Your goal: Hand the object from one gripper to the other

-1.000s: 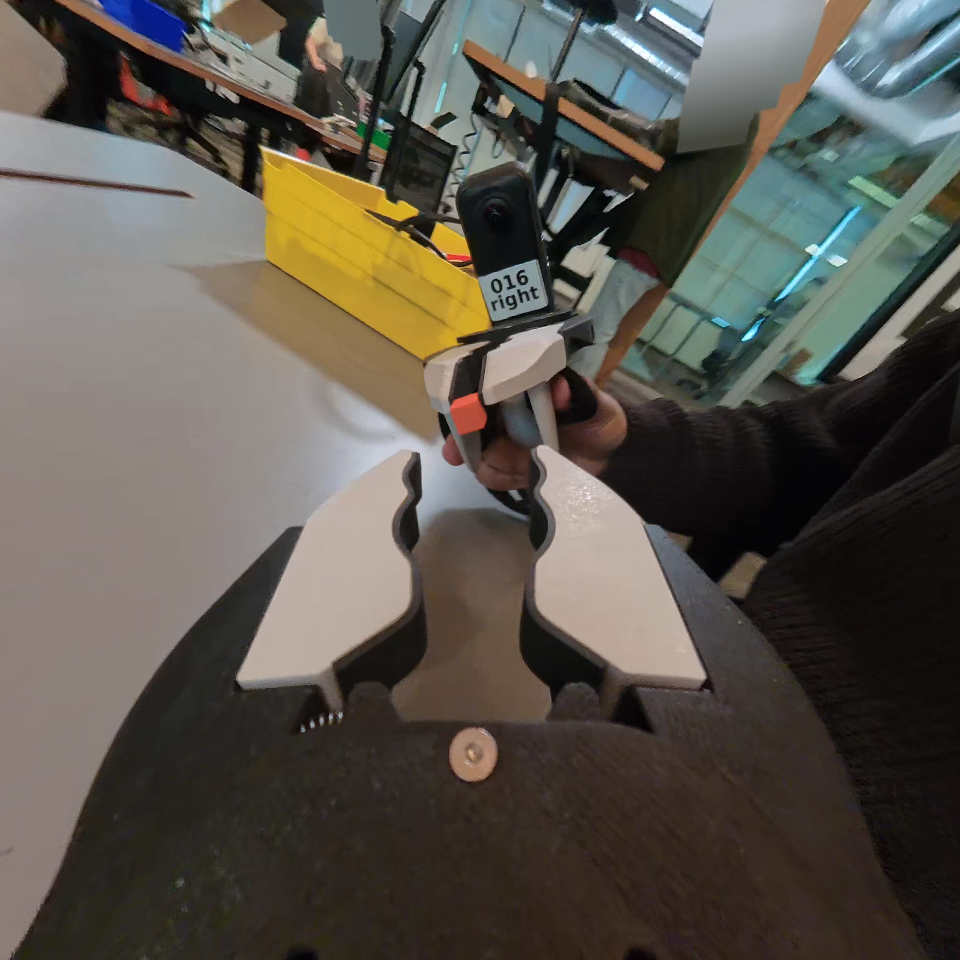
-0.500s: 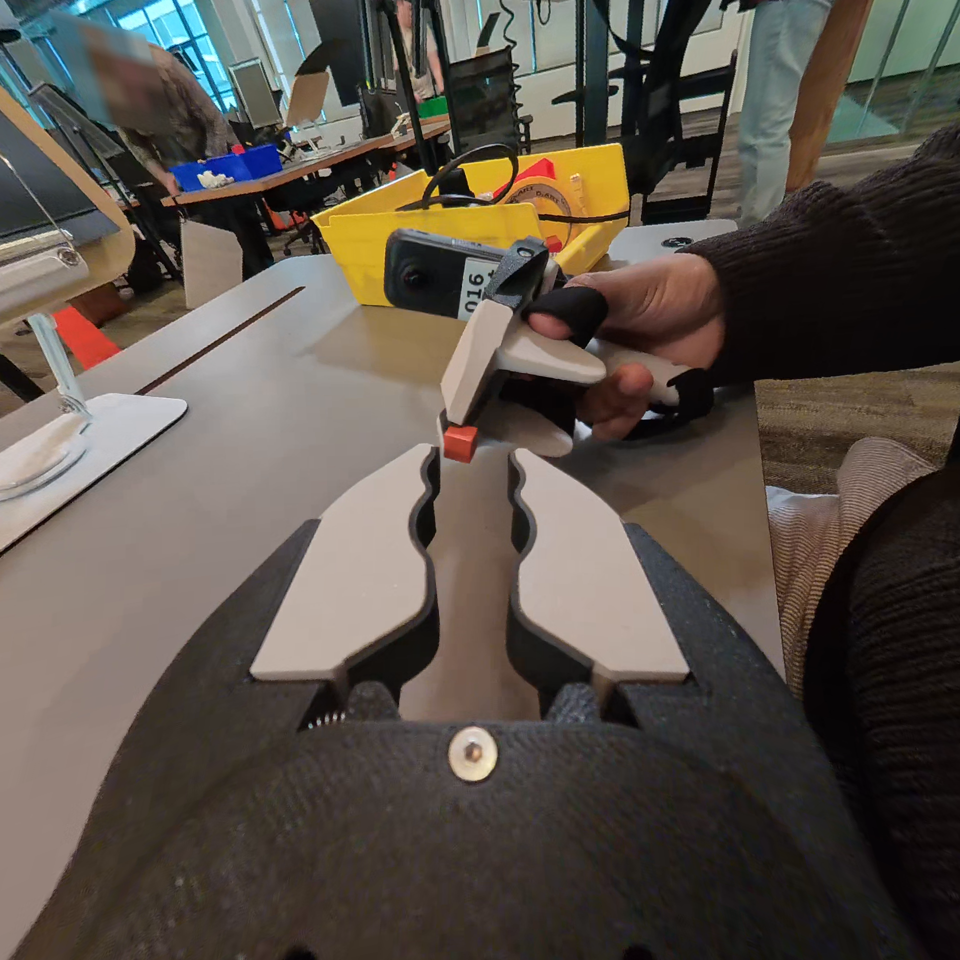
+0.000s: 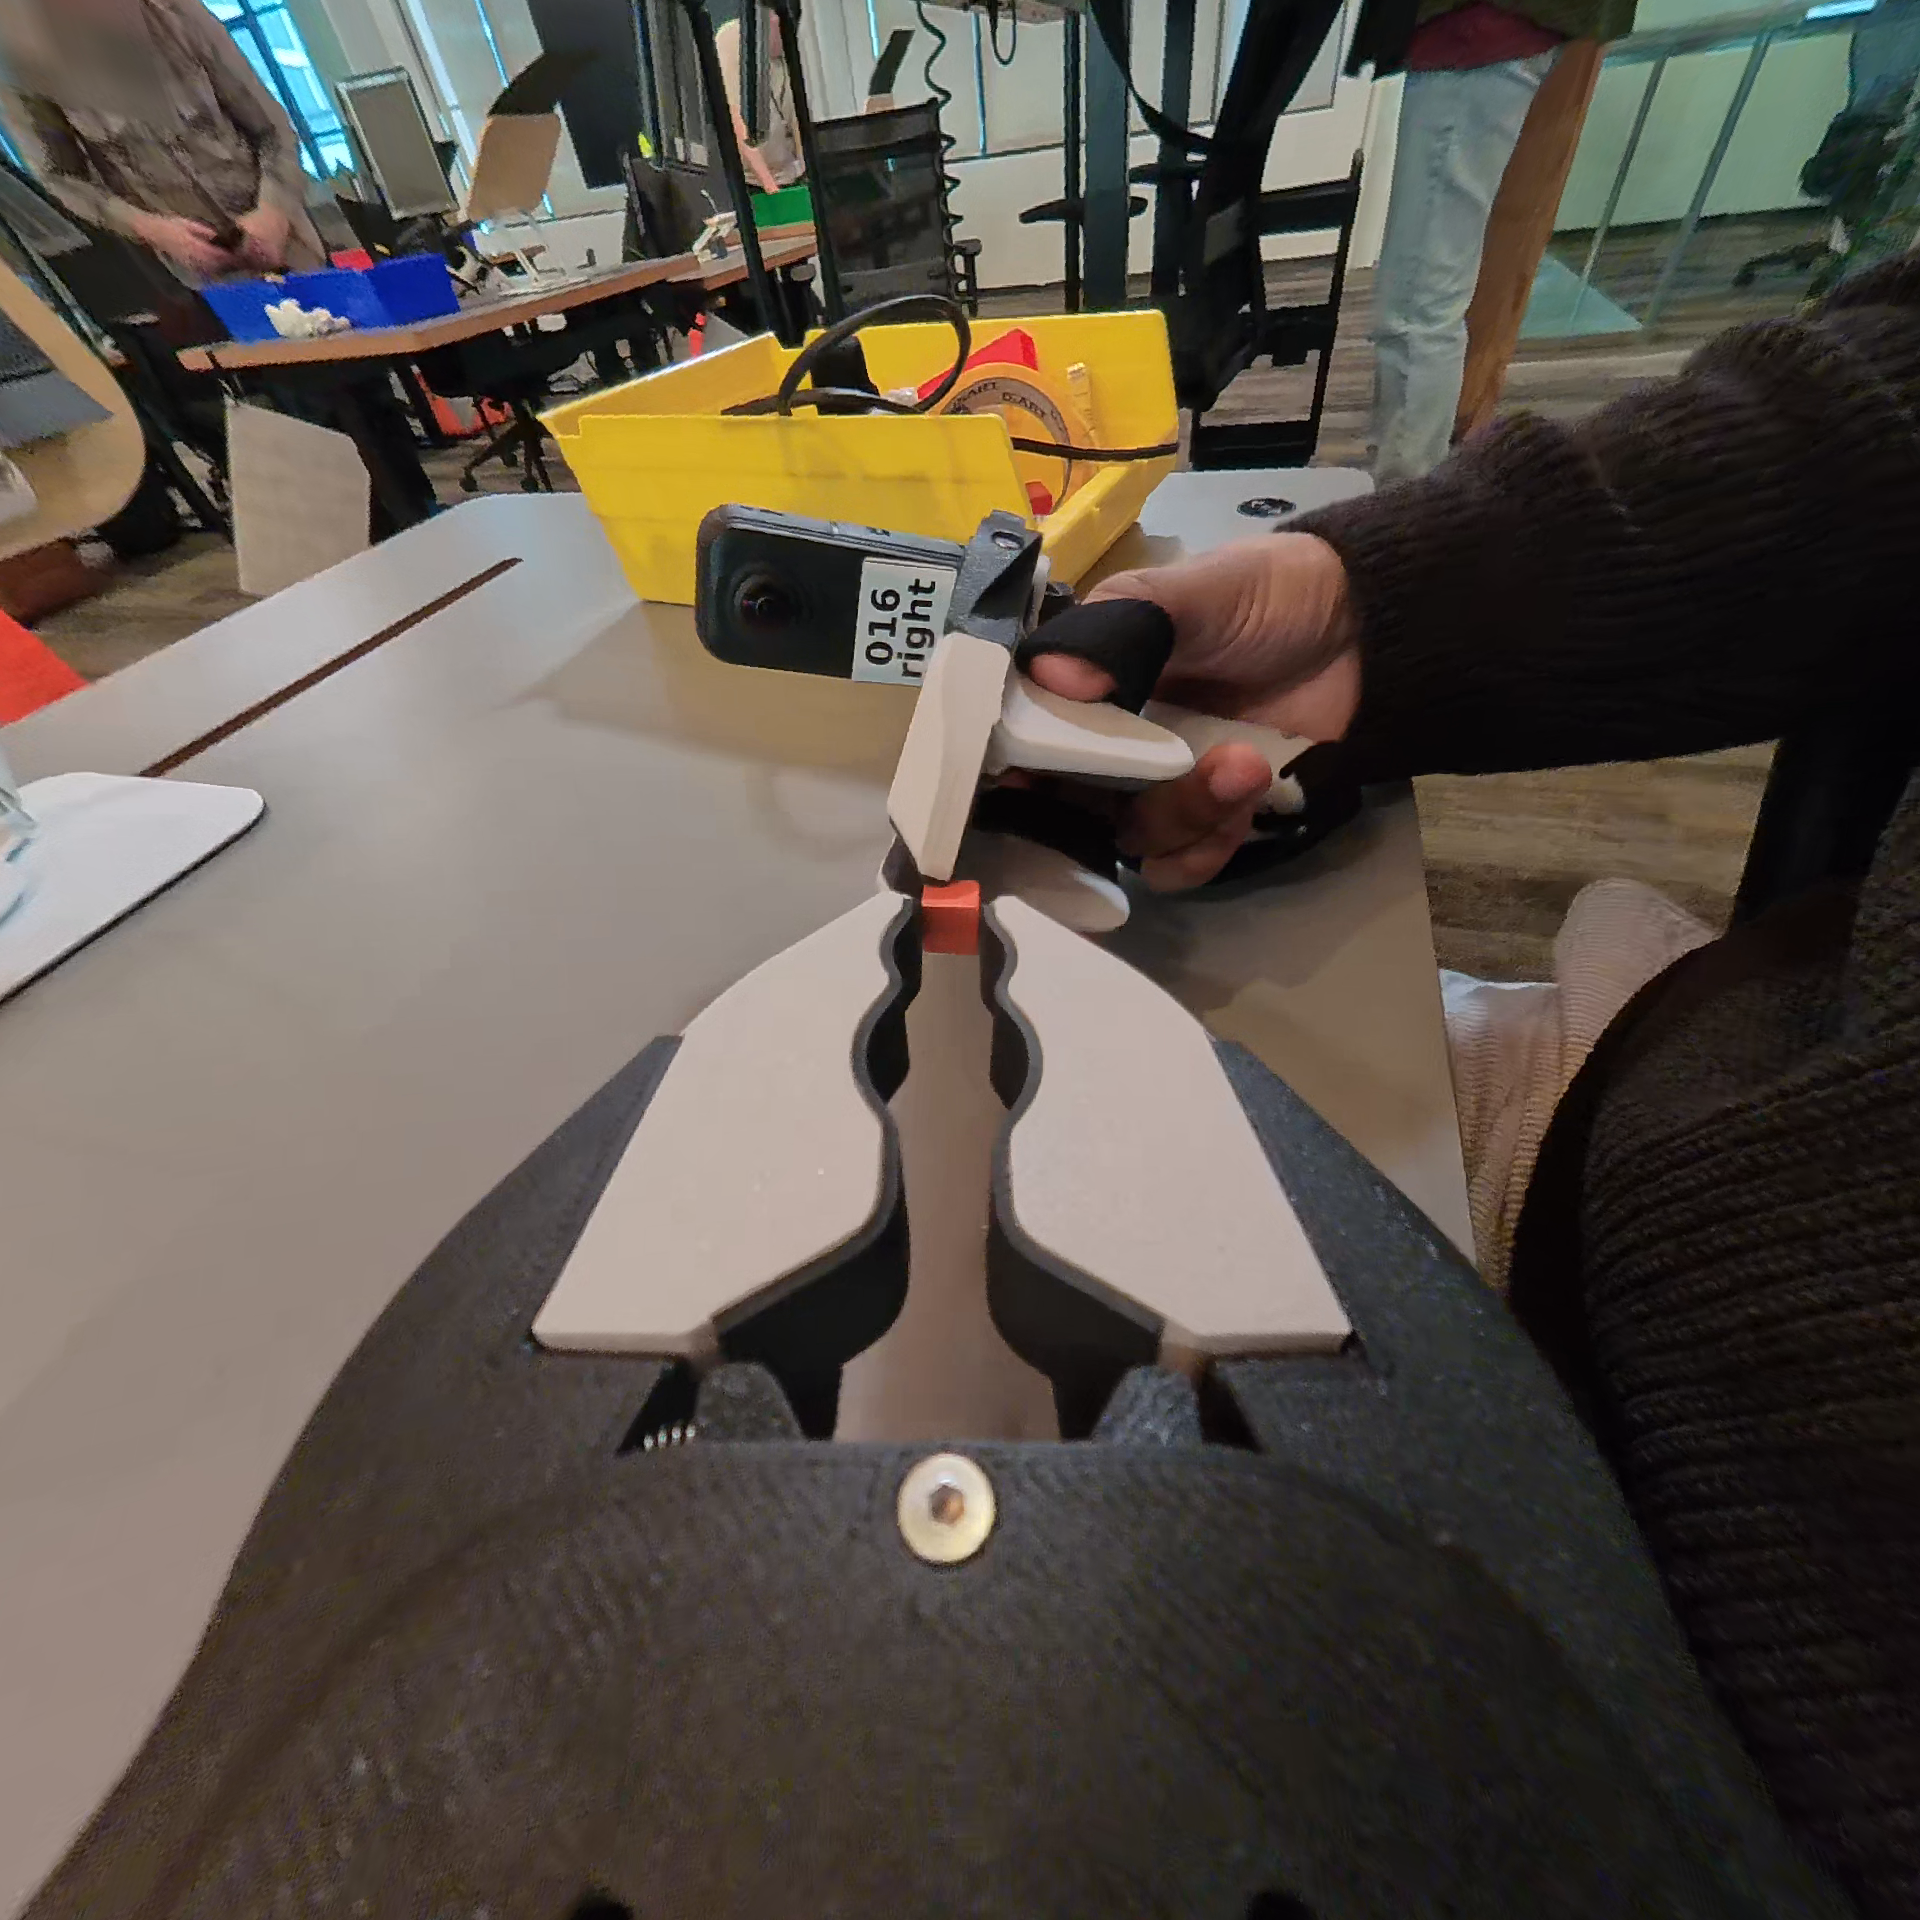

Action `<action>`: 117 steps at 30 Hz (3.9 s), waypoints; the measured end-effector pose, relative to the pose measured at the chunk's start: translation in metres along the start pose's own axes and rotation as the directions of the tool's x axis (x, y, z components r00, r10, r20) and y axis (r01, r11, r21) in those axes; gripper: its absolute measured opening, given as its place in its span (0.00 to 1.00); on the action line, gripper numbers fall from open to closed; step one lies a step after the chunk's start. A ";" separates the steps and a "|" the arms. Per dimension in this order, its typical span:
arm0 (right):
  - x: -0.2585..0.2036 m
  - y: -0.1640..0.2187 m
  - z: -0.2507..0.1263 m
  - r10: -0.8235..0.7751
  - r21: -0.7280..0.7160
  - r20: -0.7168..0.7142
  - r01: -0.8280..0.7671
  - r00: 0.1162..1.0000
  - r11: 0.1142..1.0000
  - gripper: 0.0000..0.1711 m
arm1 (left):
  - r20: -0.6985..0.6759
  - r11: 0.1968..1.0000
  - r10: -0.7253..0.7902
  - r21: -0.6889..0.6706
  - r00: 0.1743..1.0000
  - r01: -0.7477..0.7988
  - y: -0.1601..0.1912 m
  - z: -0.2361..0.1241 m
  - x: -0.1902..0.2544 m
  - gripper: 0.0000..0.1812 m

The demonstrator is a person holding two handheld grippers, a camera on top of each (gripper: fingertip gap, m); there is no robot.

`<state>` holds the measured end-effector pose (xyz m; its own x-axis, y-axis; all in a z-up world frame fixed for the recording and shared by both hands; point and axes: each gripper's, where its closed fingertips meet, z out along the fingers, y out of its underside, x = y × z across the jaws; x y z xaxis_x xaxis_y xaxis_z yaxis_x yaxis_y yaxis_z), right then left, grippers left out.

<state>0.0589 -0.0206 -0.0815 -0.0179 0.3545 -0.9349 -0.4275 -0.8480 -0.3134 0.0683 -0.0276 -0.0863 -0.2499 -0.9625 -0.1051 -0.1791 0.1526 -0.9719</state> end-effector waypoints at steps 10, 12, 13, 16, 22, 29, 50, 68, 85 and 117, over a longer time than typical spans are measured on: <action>-0.017 -0.030 -0.010 -0.516 0.100 -0.127 0.529 0.847 0.843 0.20 | -0.155 0.862 -0.483 0.092 0.862 0.499 -0.012 -0.008 -0.015 0.05; -0.018 -0.026 -0.007 -0.644 0.051 -0.158 0.658 0.748 0.751 0.20 | -0.232 0.771 -0.596 0.104 0.769 0.629 -0.015 -0.011 -0.018 0.05; -0.020 -0.025 -0.006 -0.677 0.038 -0.158 0.690 0.719 0.723 0.19 | -0.266 0.722 -0.643 0.102 0.718 0.685 -0.016 -0.012 -0.020 0.05; -0.023 -0.025 -0.005 -0.765 0.009 -0.177 0.778 0.619 0.628 0.16 | -0.348 0.597 -0.736 0.073 0.582 0.799 -0.016 -0.014 -0.023 0.05; -0.021 -0.017 -0.003 -0.948 -0.168 -0.200 0.945 0.248 0.282 0.14 | -0.472 0.412 -0.810 -0.033 0.349 0.911 -0.016 -0.013 -0.014 0.06; -0.007 -0.007 0.004 -0.975 -0.304 -0.183 0.937 0.122 0.174 0.14 | -0.490 0.367 -0.826 -0.093 0.278 0.926 -0.013 -0.012 -0.009 0.06; -0.012 -0.002 0.006 -0.983 -0.305 -0.164 0.943 0.086 0.134 0.06 | -0.508 0.363 -0.819 -0.103 0.265 0.926 -0.016 -0.009 -0.003 0.07; 0.032 -0.019 -0.012 -0.943 -0.705 -0.262 0.708 -0.206 0.042 0.06 | -0.067 0.670 -0.742 -0.069 0.666 0.739 0.025 0.001 -0.023 0.13; 0.038 -0.007 -0.003 -0.923 -0.800 -0.136 0.590 -0.360 -0.112 0.06 | -0.020 0.723 -0.687 -0.123 0.727 0.680 0.031 0.006 -0.015 0.07; -0.044 -0.005 0.015 -0.974 -0.180 -0.226 0.984 -0.030 0.011 0.12 | -0.687 0.313 -0.706 -0.089 0.169 0.945 -0.043 -0.025 -0.001 0.07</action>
<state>0.0486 -0.0262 -0.0367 0.6211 0.7258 0.2957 0.1399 0.2685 -0.9531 0.0520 -0.0277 -0.0392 -0.5699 -0.1168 0.8134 -0.3772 -0.8422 -0.3852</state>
